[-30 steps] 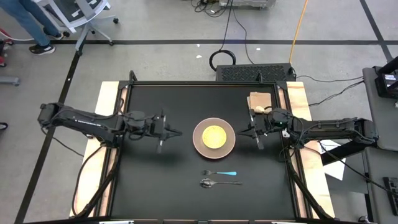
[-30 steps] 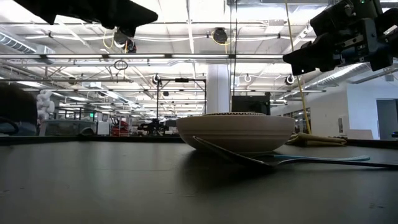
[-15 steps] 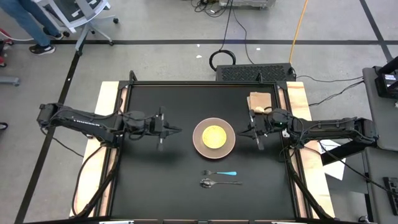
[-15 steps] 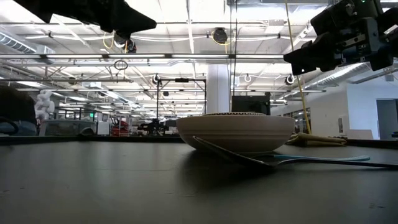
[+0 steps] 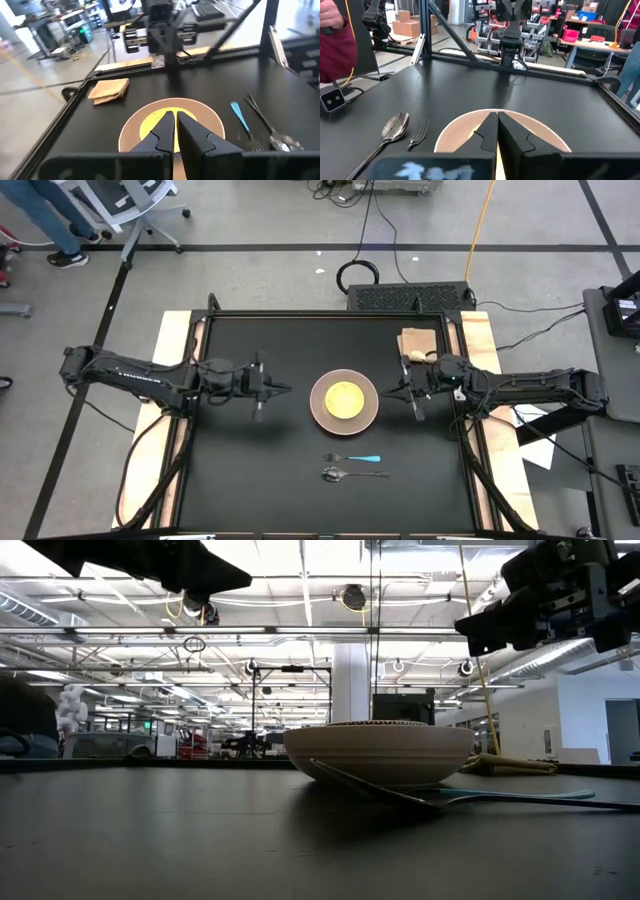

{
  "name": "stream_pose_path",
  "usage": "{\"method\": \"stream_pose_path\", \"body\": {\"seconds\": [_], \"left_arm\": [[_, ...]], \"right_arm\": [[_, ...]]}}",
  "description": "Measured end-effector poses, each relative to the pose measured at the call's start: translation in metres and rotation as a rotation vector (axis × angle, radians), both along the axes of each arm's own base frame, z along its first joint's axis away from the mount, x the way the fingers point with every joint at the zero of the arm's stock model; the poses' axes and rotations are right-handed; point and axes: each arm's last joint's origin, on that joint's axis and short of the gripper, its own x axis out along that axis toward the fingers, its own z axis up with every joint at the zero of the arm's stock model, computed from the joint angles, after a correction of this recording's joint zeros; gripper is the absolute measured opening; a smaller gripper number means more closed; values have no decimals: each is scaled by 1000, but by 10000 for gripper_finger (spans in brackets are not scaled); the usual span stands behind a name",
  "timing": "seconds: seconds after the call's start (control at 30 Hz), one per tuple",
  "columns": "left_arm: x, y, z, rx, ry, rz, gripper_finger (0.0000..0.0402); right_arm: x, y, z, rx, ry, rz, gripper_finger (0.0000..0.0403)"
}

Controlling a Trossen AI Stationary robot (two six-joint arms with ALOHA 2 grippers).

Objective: Set table place
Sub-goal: Put the light blue fork on the left side of the brown plate

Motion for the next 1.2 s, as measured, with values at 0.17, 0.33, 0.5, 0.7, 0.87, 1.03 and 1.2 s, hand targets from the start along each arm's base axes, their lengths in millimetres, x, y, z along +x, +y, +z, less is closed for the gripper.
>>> {"method": "stream_pose_path", "body": {"seconds": [0.17, 0.33, 0.5, 0.7, 0.87, 1.03, 1.2], "left_arm": [[4, 4, -4, -17, 11, 108, 26], [7, 7, -6, 4, 7, 120, 26], [10, 8, -8, 81, 16, 123, 26], [18, 8, -18, 70, 52, 131, 26], [27, 7, -6, 9, 29, 125, 26], [37, 0, -6, -31, 91, -9, 26], [47, -5, -2, -36, 83, -24, 26]], "right_arm": [[0, 0, 1, -3, -13, 0, 0], [0, 0, 2, 21, -14, -3, 0], [0, 0, 2, 20, -19, -3, 0], [0, 0, 2, 21, -19, -3, 0], [0, 0, 2, 21, -18, -3, 0], [0, 0, 2, 21, -18, -3, 0], [0, 0, 2, 21, -15, -3, 0]]}}
